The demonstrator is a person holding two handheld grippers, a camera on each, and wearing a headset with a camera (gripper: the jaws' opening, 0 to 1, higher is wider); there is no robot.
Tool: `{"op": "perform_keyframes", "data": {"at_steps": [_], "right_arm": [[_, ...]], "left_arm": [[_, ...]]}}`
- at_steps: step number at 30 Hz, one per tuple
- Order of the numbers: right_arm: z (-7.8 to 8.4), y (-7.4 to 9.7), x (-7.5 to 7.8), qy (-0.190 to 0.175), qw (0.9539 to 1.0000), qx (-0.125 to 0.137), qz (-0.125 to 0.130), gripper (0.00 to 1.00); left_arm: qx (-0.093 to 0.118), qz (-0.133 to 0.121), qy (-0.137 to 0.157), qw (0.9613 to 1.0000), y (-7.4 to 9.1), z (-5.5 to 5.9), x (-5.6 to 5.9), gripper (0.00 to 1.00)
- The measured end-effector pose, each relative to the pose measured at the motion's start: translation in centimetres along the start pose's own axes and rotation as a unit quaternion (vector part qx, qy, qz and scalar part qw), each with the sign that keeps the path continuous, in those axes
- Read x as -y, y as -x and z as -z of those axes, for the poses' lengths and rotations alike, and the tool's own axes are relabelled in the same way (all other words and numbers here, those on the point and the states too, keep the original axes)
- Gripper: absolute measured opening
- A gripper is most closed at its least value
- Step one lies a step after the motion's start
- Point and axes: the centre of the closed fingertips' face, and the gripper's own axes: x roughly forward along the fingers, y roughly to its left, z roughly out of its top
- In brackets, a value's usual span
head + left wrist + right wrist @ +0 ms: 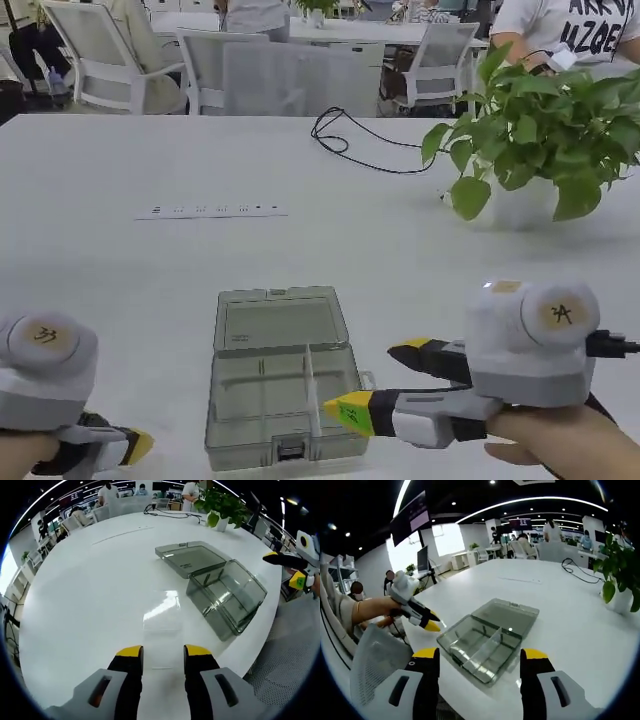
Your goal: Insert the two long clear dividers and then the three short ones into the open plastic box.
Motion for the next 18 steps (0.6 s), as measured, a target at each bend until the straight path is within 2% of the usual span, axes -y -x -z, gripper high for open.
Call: {"op": "perform_keyframes", "data": {"at_steps": [1, 3, 7, 9, 13, 18], "right_arm": [[-0.1, -0.2, -0.3, -0.003, 1.0000, 0.001, -0.004, 0.65], [-0.3, -0.6, -0.8, -0.012, 0.9999, 0.006, -0.011, 0.64], [-0.8, -1.2, -1.8, -0.028, 0.9992, 0.015, -0.024, 0.62], [-1.1, -1.6, -2.3, -0.041, 0.9985, 0.022, -0.030, 0.60], [-1.6, -2.2, -3.4, -0.057, 0.9969, 0.036, -0.041, 0.57], [-2.6, -3.0, -4.9, -0.094, 0.9922, 0.059, -0.057, 0.52]], "left_arm": [[0.017, 0.003, 0.002, 0.9999, 0.1, -0.4, 0.2, 0.30], [0.021, 0.004, 0.010, 0.9997, 0.4, -0.4, 0.4, 0.30], [0.044, -0.005, 0.004, 0.9990, 1.1, -0.9, 0.6, 0.30], [0.056, -0.007, 0.008, 0.9984, 1.7, -0.7, 0.8, 0.30], [0.076, -0.014, 0.013, 0.9970, 2.5, -0.9, 1.1, 0.30], [0.123, -0.012, 0.028, 0.9920, 3.7, -1.9, 2.0, 0.30]]}}
